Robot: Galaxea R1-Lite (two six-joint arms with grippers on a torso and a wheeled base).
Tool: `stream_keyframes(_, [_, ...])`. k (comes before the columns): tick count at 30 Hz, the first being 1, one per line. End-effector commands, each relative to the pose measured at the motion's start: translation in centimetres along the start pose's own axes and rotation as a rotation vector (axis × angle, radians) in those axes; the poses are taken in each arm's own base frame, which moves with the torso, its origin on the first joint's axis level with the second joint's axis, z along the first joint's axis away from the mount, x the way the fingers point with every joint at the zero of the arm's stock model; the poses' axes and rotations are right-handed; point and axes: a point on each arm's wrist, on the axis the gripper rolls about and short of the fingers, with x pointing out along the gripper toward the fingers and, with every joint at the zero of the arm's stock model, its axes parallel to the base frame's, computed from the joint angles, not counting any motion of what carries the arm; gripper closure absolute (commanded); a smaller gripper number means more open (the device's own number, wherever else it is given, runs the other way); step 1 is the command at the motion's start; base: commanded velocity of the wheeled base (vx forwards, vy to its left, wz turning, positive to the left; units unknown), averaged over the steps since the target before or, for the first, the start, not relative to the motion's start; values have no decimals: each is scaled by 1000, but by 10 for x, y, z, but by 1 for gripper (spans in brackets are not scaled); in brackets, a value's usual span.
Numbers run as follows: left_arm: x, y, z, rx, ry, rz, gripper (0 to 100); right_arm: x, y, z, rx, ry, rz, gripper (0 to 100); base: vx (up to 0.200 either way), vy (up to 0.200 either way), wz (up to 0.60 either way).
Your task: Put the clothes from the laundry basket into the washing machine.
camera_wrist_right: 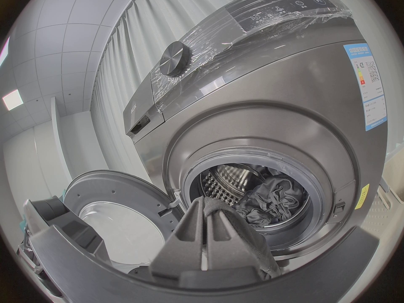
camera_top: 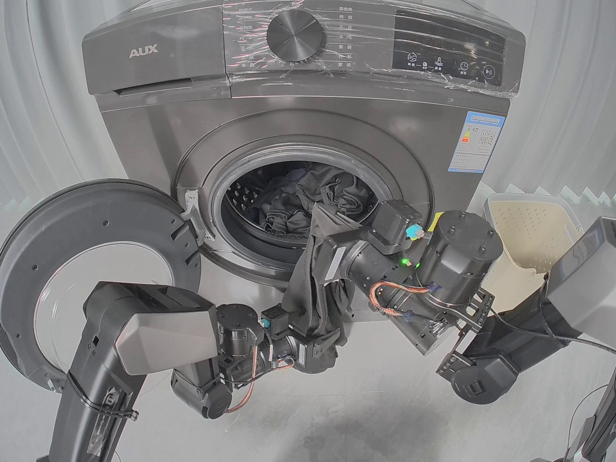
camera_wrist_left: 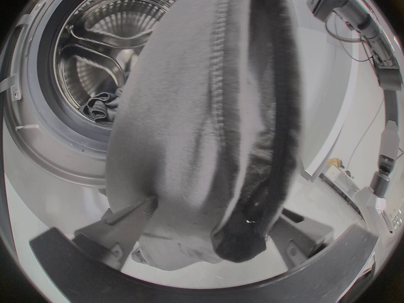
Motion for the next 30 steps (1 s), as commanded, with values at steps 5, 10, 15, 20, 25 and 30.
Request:
stream_keyframes(5, [10, 6, 0, -6, -35, 55, 100, 0, -1, 0, 1, -1, -2, 100, 0, 0, 0])
stream_keyframes(10, [4, 7, 15, -21, -65, 76, 100, -2, -11, 1, 1, 7, -29, 100, 0, 0, 0])
stream_keyframes(15, [-29, 2, 46, -19, -71, 78, 100, -7, -36, -2, -20, 37, -88, 100, 0, 0, 0])
stream_keyframes(20, [-77, -1, 78, 5, -86, 59, 100, -25, -49, 3, -29, 54, -101, 100, 0, 0, 0])
stream_keyframes(25, [-120, -4, 103, 40, -126, 73, 100, -46, -61, -3, -33, 73, -95, 100, 0, 0, 0])
stream_keyframes(30, [-151, -15, 113, 50, -135, 39, 100, -66, -73, -9, -35, 91, -93, 100, 0, 0, 0])
